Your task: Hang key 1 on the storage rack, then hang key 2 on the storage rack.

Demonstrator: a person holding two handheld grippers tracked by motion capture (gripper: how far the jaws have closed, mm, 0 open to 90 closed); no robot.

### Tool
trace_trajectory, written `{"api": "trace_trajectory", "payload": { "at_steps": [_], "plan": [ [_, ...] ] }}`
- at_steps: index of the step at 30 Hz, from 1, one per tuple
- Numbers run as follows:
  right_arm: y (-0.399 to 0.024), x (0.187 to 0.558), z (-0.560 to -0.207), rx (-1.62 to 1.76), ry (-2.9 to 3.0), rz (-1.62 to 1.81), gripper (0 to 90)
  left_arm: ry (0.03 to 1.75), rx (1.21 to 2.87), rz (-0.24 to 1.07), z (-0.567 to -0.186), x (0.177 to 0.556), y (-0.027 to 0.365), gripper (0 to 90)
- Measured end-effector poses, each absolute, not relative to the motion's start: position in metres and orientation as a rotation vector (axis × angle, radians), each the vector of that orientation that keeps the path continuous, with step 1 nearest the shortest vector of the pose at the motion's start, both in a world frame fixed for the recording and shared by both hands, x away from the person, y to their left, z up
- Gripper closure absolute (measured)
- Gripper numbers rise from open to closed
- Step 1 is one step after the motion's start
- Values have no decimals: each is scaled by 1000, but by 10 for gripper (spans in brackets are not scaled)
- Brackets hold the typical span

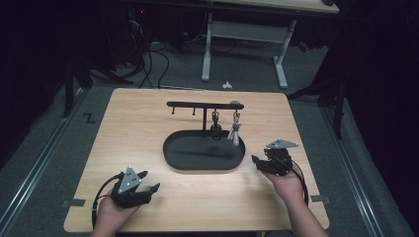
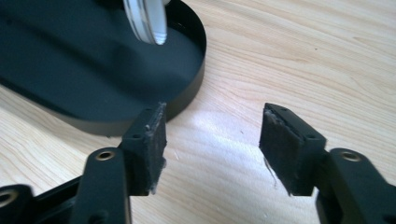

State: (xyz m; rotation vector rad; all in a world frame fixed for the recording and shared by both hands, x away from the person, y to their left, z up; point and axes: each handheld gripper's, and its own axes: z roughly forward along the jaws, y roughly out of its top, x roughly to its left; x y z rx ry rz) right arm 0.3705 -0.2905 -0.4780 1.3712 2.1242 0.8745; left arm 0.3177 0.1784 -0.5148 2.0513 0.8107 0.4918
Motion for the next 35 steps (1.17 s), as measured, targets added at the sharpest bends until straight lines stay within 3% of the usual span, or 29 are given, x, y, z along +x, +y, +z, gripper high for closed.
{"api": "trace_trajectory", "payload": {
  "at_steps": [13, 20, 27, 35],
  "plan": [
    [-308, 329, -503, 1279, 1987, 941, 250, 893, 1992, 509, -517, 320, 186, 343],
    [-317, 326, -517, 1298, 1977, 946, 185, 919, 1983, 541, -516, 318, 186, 317],
    [-319, 321, -510, 1306, 1927, 977, 169, 962, 1889, 539, -513, 315, 192, 296],
    [-326, 310, -512, 1338, 1900, 956, 166, 919, 1911, 544, -509, 323, 183, 279]
  ]
}}
